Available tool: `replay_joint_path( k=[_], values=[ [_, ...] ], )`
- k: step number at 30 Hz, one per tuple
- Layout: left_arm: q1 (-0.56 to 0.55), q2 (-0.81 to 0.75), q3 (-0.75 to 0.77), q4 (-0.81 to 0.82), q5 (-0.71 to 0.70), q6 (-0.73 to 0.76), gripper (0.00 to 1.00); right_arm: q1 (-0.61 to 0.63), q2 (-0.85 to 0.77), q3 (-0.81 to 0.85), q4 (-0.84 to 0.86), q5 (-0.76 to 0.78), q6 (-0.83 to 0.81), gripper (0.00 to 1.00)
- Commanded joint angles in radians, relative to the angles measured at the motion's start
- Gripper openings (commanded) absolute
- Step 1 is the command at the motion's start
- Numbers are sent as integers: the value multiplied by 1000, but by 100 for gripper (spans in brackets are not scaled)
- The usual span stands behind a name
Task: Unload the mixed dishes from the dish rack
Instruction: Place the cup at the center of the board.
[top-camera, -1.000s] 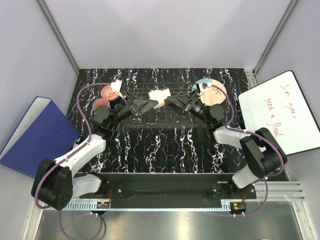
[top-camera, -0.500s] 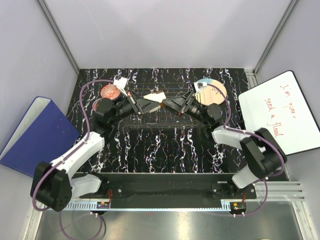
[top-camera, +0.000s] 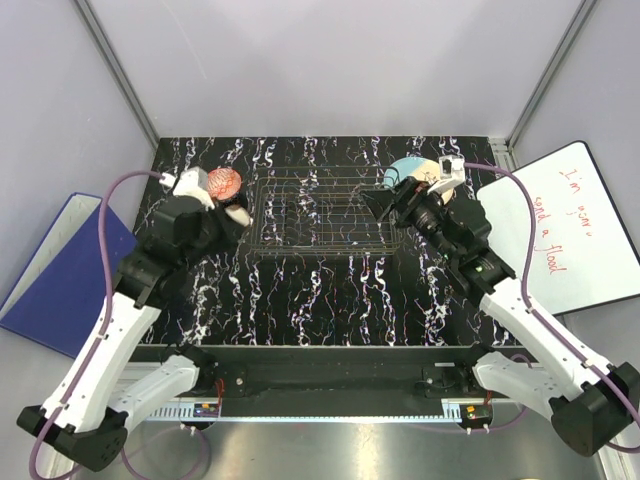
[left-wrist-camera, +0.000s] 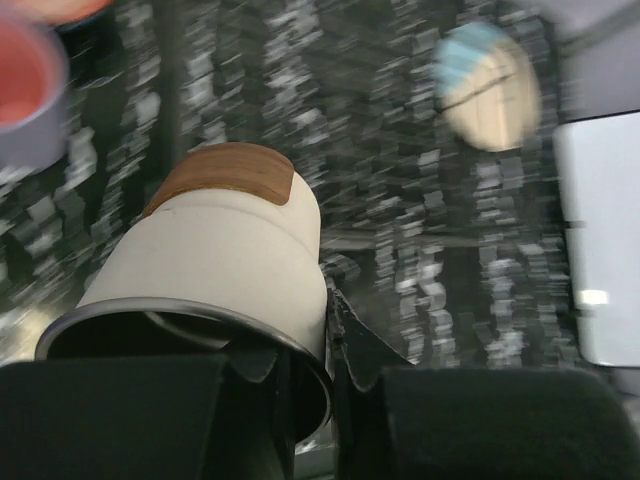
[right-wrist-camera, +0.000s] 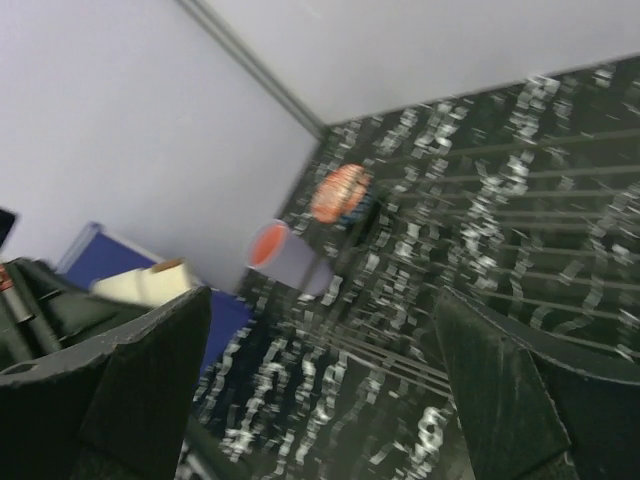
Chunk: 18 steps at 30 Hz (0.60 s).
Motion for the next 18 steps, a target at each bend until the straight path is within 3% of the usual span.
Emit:
replay_joint_path(
  k=[1,9,18],
  values=[
    [2,49,-1,-307,-275,41,0,4,2,-10,-191,137,-89,100],
    [69,103,-154,-260,-226,13,0,2,-47,-77,-213,131,-98,100],
    [163,382,-234,-61,-60,21,0,2,-70,-137,-207,124,-92,100]
  ],
)
